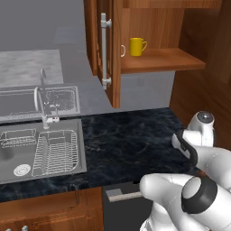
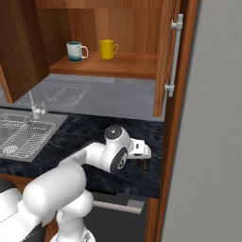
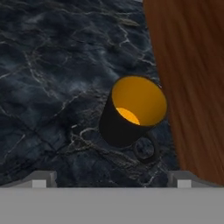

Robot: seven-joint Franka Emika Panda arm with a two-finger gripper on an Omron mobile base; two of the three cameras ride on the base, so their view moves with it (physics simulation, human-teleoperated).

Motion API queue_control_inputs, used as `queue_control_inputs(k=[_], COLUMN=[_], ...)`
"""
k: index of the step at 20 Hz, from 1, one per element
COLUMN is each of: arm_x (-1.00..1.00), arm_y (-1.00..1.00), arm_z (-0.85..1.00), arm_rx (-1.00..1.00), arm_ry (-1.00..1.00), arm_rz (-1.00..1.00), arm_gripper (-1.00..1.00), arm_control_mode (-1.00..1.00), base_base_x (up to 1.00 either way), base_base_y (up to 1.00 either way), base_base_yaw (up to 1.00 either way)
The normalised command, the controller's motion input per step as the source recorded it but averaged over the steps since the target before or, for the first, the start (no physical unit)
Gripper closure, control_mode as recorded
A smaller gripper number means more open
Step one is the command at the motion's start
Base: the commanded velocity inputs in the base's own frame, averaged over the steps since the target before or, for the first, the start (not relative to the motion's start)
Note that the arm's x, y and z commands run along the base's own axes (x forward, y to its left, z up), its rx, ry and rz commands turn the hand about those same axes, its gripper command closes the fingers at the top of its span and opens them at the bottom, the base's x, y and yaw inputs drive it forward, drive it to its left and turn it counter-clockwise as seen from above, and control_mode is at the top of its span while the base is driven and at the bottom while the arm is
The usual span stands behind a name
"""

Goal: Pick the mug on the counter and place it in the cabinet with the handle facing the right, like the mugs already inside.

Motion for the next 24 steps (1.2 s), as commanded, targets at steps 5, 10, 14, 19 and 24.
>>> queue_control_inputs(k=[5,10,14,19,24], arm_x=[0.08,0.09,0.01,0.0,0.1], arm_y=[-0.12,-0.2,-0.27,-0.13,0.0], arm_z=[0.0,-0.02,-0.12,-0.18,-0.23], arm_rx=[0.0,0.0,0.0,0.0,0.0], arm_ry=[0.0,0.0,0.0,0.0,0.0], arm_rz=[0.0,0.0,0.0,0.0,0.0], arm_gripper=[-1.0,-1.0,-1.0,-1.0,-1.0], arm_control_mode=[-1.0,-1.0,-1.0,-1.0,-1.0], base_base_x=[0.0,0.0,0.0,0.0,0.0], base_base_y=[0.0,0.0,0.0,0.0,0.0], base_base_yaw=[0.0,0.0,0.0,0.0,0.0])
